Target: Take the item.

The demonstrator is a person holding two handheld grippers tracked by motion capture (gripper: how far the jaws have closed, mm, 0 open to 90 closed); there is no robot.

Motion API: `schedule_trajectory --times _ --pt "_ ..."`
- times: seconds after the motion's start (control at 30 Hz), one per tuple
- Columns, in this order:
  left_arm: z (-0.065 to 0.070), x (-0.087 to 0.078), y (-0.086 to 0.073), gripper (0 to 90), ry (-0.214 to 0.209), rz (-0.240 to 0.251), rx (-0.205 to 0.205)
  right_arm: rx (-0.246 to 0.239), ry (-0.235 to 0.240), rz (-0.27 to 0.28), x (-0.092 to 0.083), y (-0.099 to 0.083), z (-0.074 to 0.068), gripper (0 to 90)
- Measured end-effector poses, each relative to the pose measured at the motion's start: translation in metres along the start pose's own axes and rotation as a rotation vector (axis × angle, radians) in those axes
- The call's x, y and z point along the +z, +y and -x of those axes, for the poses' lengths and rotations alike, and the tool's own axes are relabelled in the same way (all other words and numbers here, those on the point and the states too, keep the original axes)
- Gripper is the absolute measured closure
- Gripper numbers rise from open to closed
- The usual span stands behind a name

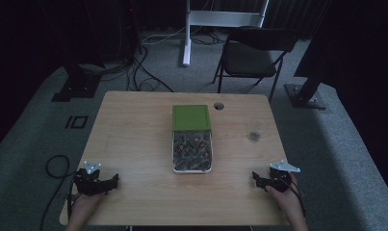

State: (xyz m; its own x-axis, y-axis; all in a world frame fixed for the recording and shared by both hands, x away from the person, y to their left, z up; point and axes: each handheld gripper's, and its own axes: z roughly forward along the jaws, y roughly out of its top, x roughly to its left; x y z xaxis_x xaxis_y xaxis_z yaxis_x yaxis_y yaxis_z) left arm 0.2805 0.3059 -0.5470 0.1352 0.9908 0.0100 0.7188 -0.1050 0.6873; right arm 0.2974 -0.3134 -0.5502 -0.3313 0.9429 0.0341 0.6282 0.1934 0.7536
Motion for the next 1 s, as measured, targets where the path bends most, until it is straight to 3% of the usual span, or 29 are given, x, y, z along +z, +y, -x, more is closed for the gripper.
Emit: schedule_trajectory --times 0.2,0.37,1.0 --pt "0.0 -0.0001 0.0 1.7 0.0 -0.001 0.001 -0.015 0.02 -0.024 -0.0016 -0.0026 -0.0007 16.6" --pt "0.0 0.0 0.0 1.7 0.0 -0.001 0.001 -0.075 0.04 -0.04 -0.0021 -0.0038 -0.0027 13.5" --pt "0.0 0.0 0.0 1.7 0.0 0.0 0.0 -0.072 0.044 -0.043 -0.0016 -0.0037 -0.0022 12.6"
